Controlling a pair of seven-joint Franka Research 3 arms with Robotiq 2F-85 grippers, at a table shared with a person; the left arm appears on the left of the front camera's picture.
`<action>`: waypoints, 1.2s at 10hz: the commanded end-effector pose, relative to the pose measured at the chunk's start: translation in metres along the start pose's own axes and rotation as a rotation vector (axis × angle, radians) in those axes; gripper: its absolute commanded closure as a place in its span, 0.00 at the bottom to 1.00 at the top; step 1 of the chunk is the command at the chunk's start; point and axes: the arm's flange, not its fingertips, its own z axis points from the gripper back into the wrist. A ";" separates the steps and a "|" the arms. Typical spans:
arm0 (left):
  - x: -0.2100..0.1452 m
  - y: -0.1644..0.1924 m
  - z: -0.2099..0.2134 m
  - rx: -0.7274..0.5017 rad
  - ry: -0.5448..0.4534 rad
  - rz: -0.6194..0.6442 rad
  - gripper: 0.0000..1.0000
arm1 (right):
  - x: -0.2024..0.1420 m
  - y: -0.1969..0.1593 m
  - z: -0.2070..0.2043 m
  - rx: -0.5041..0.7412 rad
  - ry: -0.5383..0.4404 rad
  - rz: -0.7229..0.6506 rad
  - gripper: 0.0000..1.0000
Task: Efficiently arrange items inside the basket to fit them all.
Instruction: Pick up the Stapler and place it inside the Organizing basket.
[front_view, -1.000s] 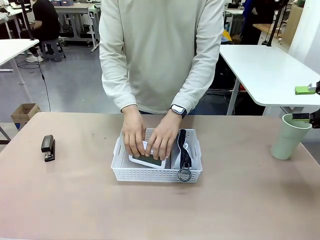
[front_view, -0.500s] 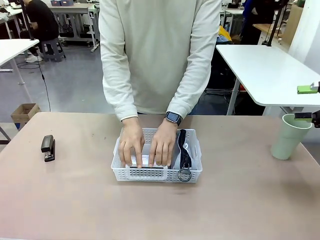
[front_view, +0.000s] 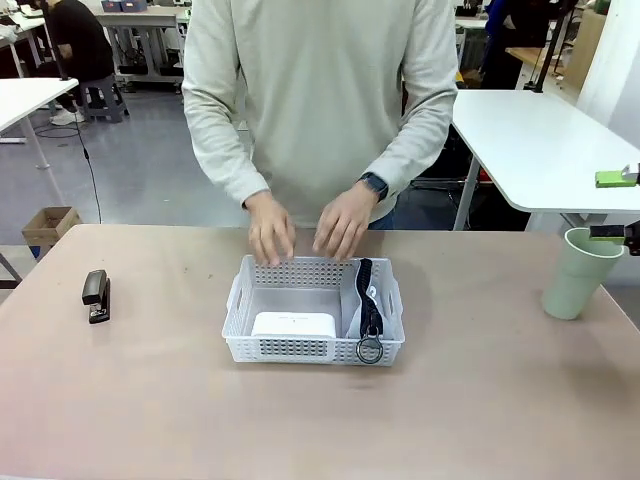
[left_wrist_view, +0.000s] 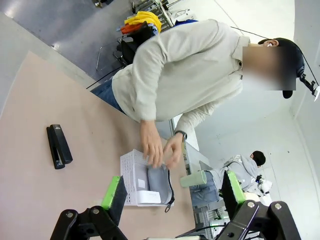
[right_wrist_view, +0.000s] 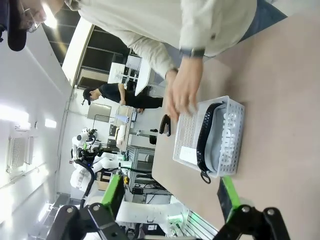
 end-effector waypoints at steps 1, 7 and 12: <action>-0.004 -0.018 -0.013 0.138 0.047 -0.073 0.00 | 0.002 0.003 -0.001 0.023 -0.011 0.007 0.00; -0.020 -0.068 -0.210 0.731 0.548 -0.454 0.00 | 0.002 0.003 -0.001 0.023 -0.011 0.007 0.00; -0.022 -0.021 -0.276 0.919 0.636 -0.457 0.00 | 0.002 0.003 -0.001 0.023 -0.011 0.007 0.00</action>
